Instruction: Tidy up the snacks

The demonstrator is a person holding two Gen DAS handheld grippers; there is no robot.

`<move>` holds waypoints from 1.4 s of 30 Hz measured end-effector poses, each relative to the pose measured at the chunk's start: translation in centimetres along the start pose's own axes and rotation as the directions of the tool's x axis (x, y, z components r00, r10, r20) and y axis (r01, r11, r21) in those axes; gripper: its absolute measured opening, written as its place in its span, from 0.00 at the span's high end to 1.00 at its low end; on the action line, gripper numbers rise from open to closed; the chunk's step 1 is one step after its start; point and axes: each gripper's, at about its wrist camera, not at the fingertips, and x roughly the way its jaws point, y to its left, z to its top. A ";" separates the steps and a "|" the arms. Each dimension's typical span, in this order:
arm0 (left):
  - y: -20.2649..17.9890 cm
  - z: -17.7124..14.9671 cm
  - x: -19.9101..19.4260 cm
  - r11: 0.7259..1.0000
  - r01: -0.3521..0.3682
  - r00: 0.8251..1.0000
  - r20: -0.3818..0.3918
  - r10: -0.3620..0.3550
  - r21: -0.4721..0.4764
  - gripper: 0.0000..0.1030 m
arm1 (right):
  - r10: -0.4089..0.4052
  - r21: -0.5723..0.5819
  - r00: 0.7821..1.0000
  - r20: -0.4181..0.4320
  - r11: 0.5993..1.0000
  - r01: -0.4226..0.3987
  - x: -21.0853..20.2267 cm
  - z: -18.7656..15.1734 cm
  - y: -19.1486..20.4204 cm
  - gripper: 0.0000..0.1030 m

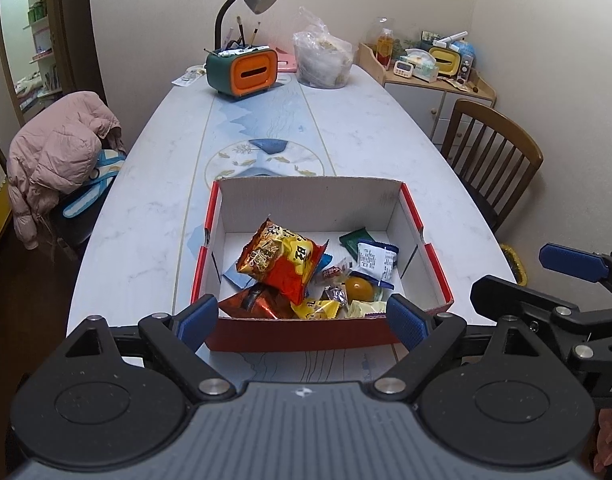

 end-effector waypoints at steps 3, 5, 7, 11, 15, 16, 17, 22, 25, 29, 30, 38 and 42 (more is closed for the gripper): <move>0.1 0.0 0.0 1.000 0.003 1.000 -0.003 -0.003 -0.005 0.11 | -0.006 -0.005 1.000 0.001 1.000 0.006 -0.1 0.0 0.1 0.00; 0.0 0.0 0.1 1.000 0.005 1.000 -0.002 -0.005 -0.004 0.11 | -0.016 -0.004 1.000 0.004 1.000 0.016 -0.1 0.0 0.1 0.00; -0.1 0.0 0.1 1.000 0.006 1.000 -0.003 -0.006 -0.001 0.11 | -0.023 0.003 1.000 0.004 1.000 0.023 -0.1 0.0 0.0 0.00; -0.2 0.0 0.1 1.000 0.000 1.000 -0.004 0.000 0.007 0.11 | -0.026 0.008 1.000 0.006 1.000 0.026 -0.2 0.0 -0.2 0.00; -0.3 0.0 0.1 1.000 -0.003 1.000 -0.009 0.003 0.008 0.11 | -0.027 0.005 1.000 0.007 1.000 0.027 -0.2 0.0 -0.1 0.00; -0.3 0.0 0.1 1.000 -0.002 1.000 -0.008 0.002 0.008 0.11 | -0.028 0.005 1.000 0.007 1.000 0.028 -0.2 0.0 0.1 0.00; -0.3 0.0 0.1 1.000 -0.001 1.000 -0.008 0.002 0.008 0.11 | -0.029 0.006 1.000 0.007 1.000 0.029 -0.2 0.0 0.1 0.00; -0.4 -0.1 0.0 1.000 -0.001 1.000 -0.006 0.001 0.009 0.11 | -0.031 0.007 1.000 0.007 1.000 0.030 -0.2 0.0 0.1 0.00; -0.5 -0.1 -0.1 1.000 0.001 1.000 -0.004 -0.001 0.011 0.11 | -0.031 0.007 1.000 0.007 1.000 0.031 -0.2 0.0 0.0 0.00; -0.7 -0.1 -0.1 1.000 0.003 1.000 -0.005 -0.003 0.010 0.11 | -0.033 0.011 0.999 0.004 0.999 0.033 -0.1 0.0 -0.1 0.00; -0.7 -0.1 -0.1 1.000 0.002 1.000 -0.005 -0.002 0.010 0.11 | -0.032 0.010 0.999 0.004 0.999 0.032 -0.1 0.0 -0.1 0.00; -1.1 -0.1 -0.1 1.000 0.011 1.000 -0.005 -0.011 0.014 0.11 | -0.049 0.007 0.999 -0.007 0.999 0.049 -0.1 0.0 -0.5 0.00; -1.0 0.0 0.2 1.000 0.020 1.000 -0.013 -0.020 0.001 0.11 | -0.052 0.003 0.999 -0.013 0.999 0.052 0.0 0.1 -0.5 0.00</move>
